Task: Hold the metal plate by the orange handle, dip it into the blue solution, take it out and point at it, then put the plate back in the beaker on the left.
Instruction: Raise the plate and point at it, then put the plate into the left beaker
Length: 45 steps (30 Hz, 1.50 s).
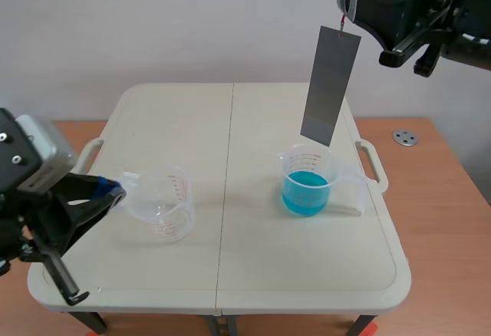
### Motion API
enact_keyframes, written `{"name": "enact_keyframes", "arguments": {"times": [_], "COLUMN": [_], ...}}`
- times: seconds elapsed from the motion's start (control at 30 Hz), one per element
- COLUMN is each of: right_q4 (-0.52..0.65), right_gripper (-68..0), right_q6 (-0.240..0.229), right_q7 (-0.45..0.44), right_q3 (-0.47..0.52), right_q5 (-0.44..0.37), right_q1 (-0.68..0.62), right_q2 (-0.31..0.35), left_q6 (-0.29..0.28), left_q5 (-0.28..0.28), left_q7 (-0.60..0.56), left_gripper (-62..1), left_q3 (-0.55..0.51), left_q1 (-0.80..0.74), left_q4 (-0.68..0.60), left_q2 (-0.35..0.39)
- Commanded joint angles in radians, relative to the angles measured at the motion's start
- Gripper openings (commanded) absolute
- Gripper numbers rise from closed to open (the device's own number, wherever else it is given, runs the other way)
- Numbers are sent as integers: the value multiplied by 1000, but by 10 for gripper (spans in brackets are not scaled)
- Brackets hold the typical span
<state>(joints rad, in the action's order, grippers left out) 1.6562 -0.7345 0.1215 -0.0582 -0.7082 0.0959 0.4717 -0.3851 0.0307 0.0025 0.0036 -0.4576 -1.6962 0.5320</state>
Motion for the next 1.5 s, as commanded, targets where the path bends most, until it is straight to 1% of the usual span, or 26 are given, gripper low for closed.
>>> {"name": "enact_keyframes", "arguments": {"times": [0.0, 0.2, 0.3, 0.4, 0.47, 0.57, 0.63, 0.73, 0.93, 1.1, 1.2, 1.37, 1.47], "right_q4": [20, 20, 20, 20, 20, 20, 20, 20, 20, 20, 20, 20, 20], "right_gripper": [-660, -660, -660, -660, -660, -660, -660, -660, -660, -660, -660, -660, -660], "right_q6": [-11, -11, -11, -11, -11, -11, -11, -11, -11, -11, -11, -6, 19], "right_q7": [-15, -16, -23, -27, -27, -26, -27, -26, -22, -23, -22, -18, -14], "right_q3": [13, 13, 13, 13, 13, 12, 8, -10, -67, -131, -174, -245, -290], "right_q5": [-19, -31, -34, -34, -37, -41, -43, -44, -44, -45, -44, -40, -35], "right_q1": [18, 22, 24, 28, 39, 60, 74, 97, 146, 198, 229, 273, 295], "right_q2": [10, 10, 10, 10, 10, 10, 10, 10, -1, -1, -5, -35, -54], "left_q6": [9, 9, 9, 11, 26, 28, 27, 27, 27, 24, 24, 24, 24], "left_q5": [14, 18, 18, 18, 18, 24, 37, 37, 37, 37, 37, 36, 36], "left_q7": [-13, -14, -13, -13, -14, -13, -14, -31, -94, -110, -113, -127, -154], "left_gripper": [-564, -564, -564, -564, -564, -565, -564, -564, -565, -564, -564, -564, -564], "left_q3": [-33, -178, -216, -230, -229, -229, -228, -228, -228, -223, -204, -140, -94], "left_q1": [-46, -245, -328, -402, -439, -470, -477, -476, -476, -476, -476, -476, -475], "left_q4": [-7, -6, -5, -3, 3, 35, 69, 136, 255, 327, 370, 427, 454], "left_q2": [10, 20, 20, 20, 19, 12, 11, 11, 11, 11, 11, 11, 11]}}
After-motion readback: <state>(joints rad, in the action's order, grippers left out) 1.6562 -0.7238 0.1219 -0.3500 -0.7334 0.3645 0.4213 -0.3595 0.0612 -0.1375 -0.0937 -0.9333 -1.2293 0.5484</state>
